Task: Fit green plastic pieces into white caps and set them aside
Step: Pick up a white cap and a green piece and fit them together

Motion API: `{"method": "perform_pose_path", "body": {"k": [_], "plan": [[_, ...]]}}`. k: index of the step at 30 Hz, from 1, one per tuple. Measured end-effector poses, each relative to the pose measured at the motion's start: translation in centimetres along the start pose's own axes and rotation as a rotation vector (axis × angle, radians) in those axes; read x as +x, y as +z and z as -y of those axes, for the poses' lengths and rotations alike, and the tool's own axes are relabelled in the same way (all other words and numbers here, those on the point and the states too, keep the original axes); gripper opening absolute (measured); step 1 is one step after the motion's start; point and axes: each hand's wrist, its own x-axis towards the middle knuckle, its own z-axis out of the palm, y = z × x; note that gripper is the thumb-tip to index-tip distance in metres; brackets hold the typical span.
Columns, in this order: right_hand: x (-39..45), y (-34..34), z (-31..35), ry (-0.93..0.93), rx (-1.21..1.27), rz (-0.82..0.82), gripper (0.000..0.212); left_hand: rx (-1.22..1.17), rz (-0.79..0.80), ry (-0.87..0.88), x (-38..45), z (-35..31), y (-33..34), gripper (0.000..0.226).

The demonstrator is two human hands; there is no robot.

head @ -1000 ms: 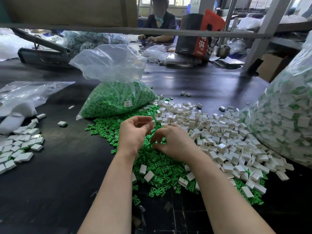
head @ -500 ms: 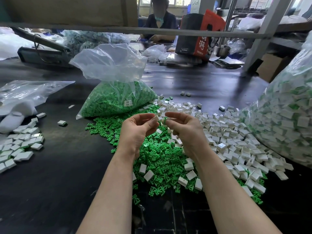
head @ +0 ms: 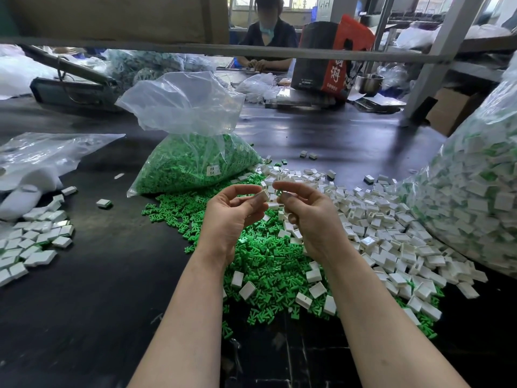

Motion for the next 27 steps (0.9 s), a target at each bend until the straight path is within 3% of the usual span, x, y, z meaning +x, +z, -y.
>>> {"method": "perform_pose_path", "body": {"k": [6, 15, 27], "plan": [[0.09, -0.17, -0.14, -0.007, -0.063, 0.003, 0.028, 0.029, 0.007, -0.007, -0.09, -0.07, -0.04, 0.03], [0.0, -0.11, 0.14, 0.062, 0.035, -0.049, 0.007, 0.024, 0.0, -0.025, -0.07, -0.04, -0.17, 0.032], [0.06, -0.05, 0.06, 0.143, 0.145, -0.102, 0.004, 0.044, 0.02, -0.027, -0.21, -0.07, 0.08, 0.032]]}}
